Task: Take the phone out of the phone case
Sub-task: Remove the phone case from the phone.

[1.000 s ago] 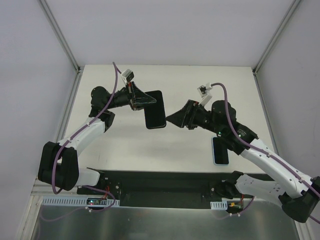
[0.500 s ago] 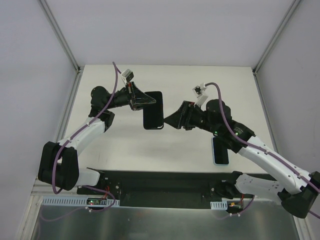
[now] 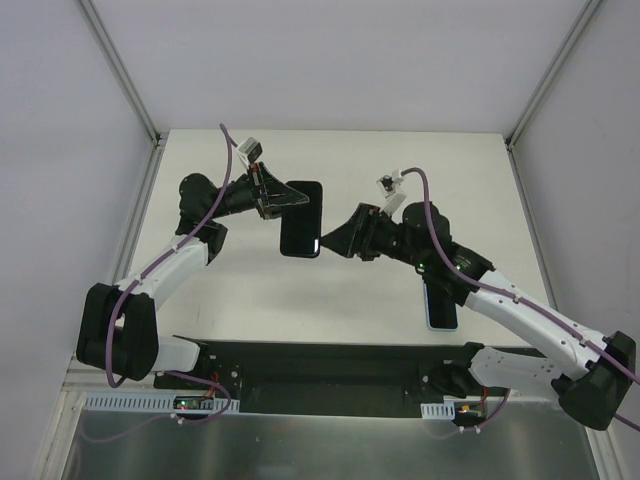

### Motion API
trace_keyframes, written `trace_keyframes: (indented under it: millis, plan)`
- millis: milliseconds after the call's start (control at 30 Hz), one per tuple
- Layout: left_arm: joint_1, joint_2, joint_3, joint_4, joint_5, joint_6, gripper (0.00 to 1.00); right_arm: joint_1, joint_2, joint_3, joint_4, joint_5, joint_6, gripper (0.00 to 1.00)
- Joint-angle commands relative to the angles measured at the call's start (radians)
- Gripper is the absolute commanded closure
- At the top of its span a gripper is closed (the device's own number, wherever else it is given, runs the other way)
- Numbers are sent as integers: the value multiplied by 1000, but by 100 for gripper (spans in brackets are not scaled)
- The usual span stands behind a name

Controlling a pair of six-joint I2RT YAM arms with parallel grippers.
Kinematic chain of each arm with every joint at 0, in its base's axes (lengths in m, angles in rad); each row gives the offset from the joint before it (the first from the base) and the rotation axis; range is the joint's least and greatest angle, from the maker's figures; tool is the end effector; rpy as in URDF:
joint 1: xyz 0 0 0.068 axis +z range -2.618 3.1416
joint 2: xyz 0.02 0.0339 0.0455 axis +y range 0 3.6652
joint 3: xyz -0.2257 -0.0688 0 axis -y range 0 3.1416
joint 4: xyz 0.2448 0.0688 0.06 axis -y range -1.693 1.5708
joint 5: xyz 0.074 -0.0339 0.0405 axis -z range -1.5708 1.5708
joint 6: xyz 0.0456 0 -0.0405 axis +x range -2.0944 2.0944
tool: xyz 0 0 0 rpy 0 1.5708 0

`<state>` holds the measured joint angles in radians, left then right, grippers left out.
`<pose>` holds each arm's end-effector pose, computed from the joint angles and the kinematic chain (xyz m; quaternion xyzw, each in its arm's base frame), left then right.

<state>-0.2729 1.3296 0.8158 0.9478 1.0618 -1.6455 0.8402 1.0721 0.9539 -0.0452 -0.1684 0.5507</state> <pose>0.2744 -0.1181 0.3051 0.0359 0.6295 -0.7515 0.1942 0.1809 0.2133 0.3231 -0.1634 0.7440 0.4623 0.4539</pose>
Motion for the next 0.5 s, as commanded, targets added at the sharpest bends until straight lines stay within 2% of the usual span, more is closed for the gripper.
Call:
trace_keyframes:
  millis: [0,233,333,467]
  plan:
    - [-31,-61,-3,158,-69,-125,100,-7,64,-98,207,-66,107,37]
    - [-31,-53,-44,187,-88,-131,100,-10,134,-156,461,-155,288,38]
    - [-31,-58,-63,197,-97,-131,100,-12,129,-164,456,-105,310,39]
    - [-31,-72,-75,190,-100,-131,100,-15,109,-161,368,-19,302,41]
